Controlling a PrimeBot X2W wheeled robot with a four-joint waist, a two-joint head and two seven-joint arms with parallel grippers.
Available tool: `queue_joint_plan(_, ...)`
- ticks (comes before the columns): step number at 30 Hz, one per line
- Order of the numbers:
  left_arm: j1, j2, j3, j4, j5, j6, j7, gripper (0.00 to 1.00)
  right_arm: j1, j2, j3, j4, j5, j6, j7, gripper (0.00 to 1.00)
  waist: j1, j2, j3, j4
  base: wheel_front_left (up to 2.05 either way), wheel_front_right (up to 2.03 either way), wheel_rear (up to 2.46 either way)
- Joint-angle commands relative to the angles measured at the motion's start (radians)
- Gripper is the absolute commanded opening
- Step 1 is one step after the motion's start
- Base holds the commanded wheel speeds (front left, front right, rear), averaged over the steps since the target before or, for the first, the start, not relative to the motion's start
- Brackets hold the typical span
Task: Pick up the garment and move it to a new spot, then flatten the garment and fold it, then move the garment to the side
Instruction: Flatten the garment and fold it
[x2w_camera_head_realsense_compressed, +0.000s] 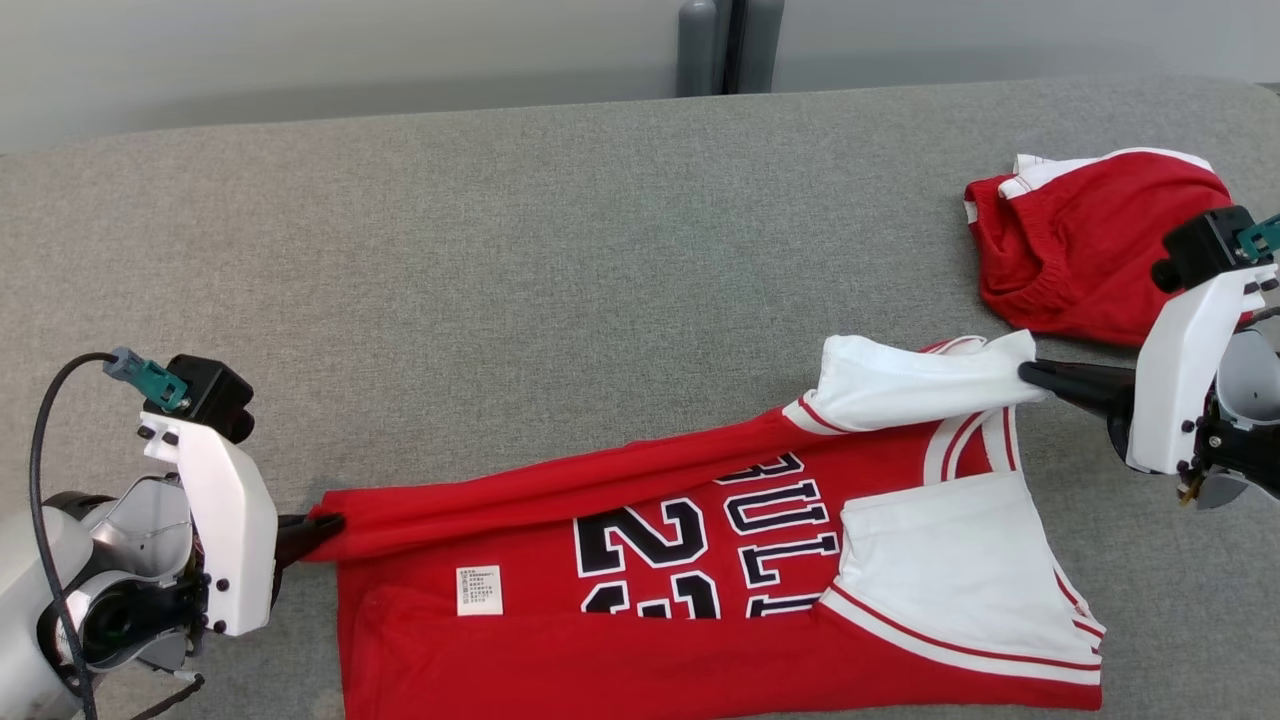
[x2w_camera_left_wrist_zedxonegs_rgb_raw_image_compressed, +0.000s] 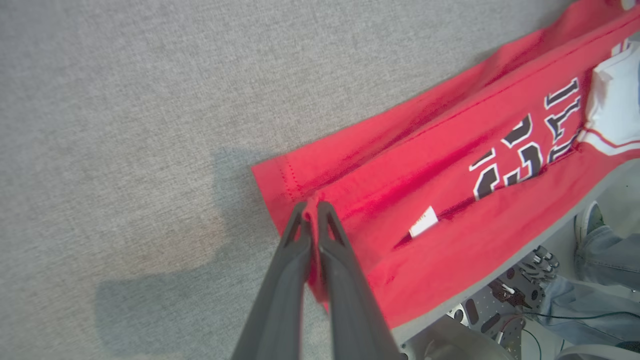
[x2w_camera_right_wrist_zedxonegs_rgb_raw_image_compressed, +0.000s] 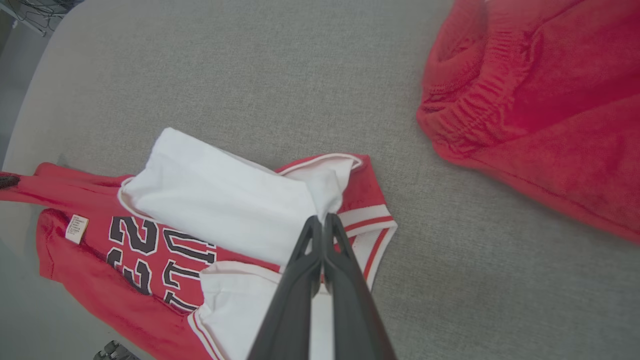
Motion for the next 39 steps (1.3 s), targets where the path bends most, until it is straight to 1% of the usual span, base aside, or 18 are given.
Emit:
queue_joint_plan(1,-0.021,0.006,-0.012,0.02,0.016,-0.007,0.02,0.0,0.017,-0.021,-0.009,-0.03,0.013,0.0,0.011,0.0,-0.0001,0.0,0.001,0.0,0.0,0.0,0.0)
queue_joint_plan(5,-0.05,-0.001,-0.02,0.069,0.009,-0.022,0.066,0.0,0.04,-0.068,-0.018,-0.102,0.033,0.0,0.041,0.0,-0.0001,0.0,0.001,-0.004,0.0,0.0,0.0)
queue_joint_plan(9,-0.064,-0.008,-0.028,0.101,0.005,-0.034,0.091,0.0,0.063,-0.102,-0.03,-0.158,0.057,0.0,0.056,0.0,-0.0001,0.0,0.002,-0.009,0.0,0.0,0.0)
queue_joint_plan(10,-0.064,-0.008,-0.028,0.101,0.005,-0.034,0.091,0.0,0.063,-0.102,-0.03,-0.158,0.057,0.0,0.056,0.0,-0.0001,0.0,0.002,-0.009,0.0,0.0,0.0)
queue_joint_plan(19,-0.079,-0.023,-0.037,0.127,0.005,-0.054,0.105,0.0,0.107,-0.178,-0.04,-0.243,0.079,0.0,0.073,0.0,-0.0001,0.0,0.007,-0.013,0.0,0.0,0.0)
queue_joint_plan(31,-0.075,-0.032,-0.045,0.124,0.001,-0.067,0.118,0.0,0.152,-0.222,-0.039,-0.324,0.12,0.0,0.07,0.0,-0.0001,0.0,0.004,-0.01,0.0,0.0,0.0)
queue_joint_plan(39,-0.058,-0.036,-0.048,0.125,-0.012,-0.073,0.122,0.0,0.197,-0.283,-0.031,-0.372,0.131,0.0,0.038,0.0,-0.0001,0.0,0.001,-0.008,0.0,0.0,0.0)
